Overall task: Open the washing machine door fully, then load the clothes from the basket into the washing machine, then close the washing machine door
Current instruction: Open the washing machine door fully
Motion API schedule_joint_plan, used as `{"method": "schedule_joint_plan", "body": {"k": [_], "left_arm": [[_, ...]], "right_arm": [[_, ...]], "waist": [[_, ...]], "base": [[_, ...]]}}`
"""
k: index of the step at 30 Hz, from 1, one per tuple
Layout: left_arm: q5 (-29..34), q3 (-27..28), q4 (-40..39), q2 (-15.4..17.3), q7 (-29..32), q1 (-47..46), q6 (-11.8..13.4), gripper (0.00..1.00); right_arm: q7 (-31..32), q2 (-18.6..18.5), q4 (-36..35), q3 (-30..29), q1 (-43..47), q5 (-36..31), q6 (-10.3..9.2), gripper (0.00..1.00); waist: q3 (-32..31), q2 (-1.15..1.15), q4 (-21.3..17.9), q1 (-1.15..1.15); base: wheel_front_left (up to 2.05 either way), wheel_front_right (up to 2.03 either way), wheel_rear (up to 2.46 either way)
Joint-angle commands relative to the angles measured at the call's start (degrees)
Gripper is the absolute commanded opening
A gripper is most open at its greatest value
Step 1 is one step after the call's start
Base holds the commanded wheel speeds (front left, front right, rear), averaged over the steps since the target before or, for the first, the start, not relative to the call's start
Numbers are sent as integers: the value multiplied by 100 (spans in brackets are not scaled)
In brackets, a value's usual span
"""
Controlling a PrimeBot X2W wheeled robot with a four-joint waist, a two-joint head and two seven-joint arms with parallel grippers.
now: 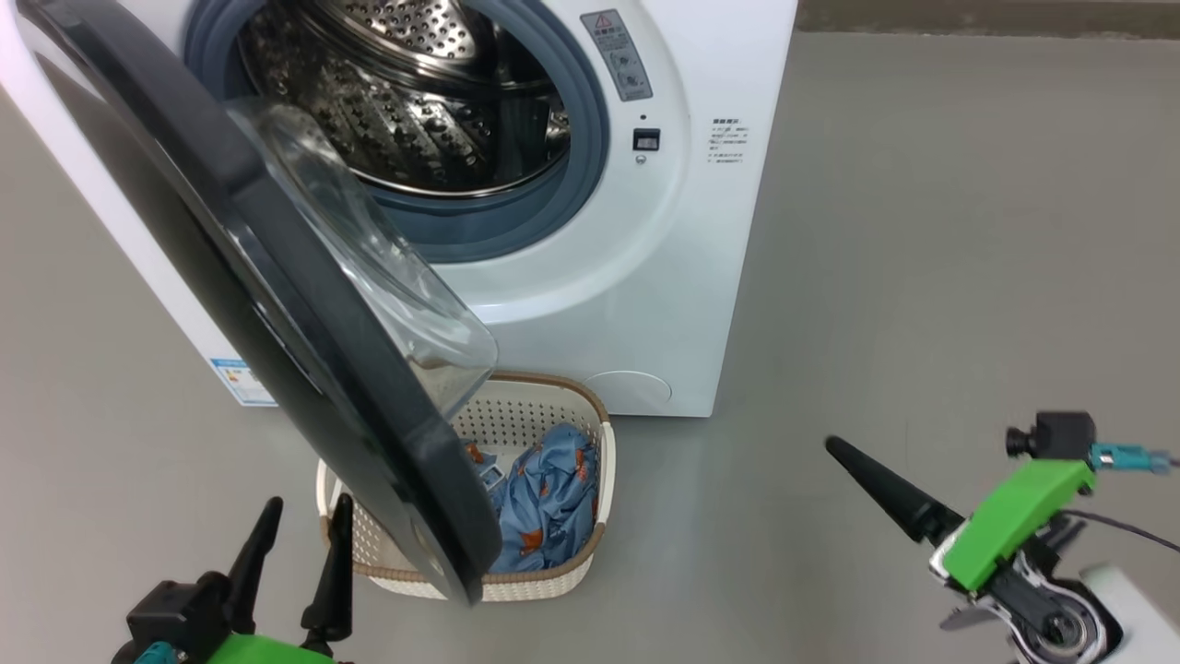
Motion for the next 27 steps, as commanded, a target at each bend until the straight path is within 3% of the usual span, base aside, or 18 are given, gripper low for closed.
{"method": "schedule_joint_plan", "body": {"k": [1,20,22,27], "left_arm": [[33,224,-161,116,-37,-59,-14,100],[51,241,-115,101,-37,18,-14,100],[55,248,-114,96,-37,27,-14,100],[69,278,-129,88,-37,43,-14,100]], "right_arm": [[-207,-174,-72,137,81,-122,10,100],[-2842,-811,746,1216,-43,-1294,10,100],[-2896,-795,815,1154,-66,-1474,10,100],[-2906,-539,667,219,75,-2411,10,100]], "waist": [[-19,0,-16,0],[-111,0,-11,0],[-127,0,-9,0],[-137,0,-17,0]], "base": [[0,0,0],[0,0,0],[0,0,0],[0,0,0]]}}
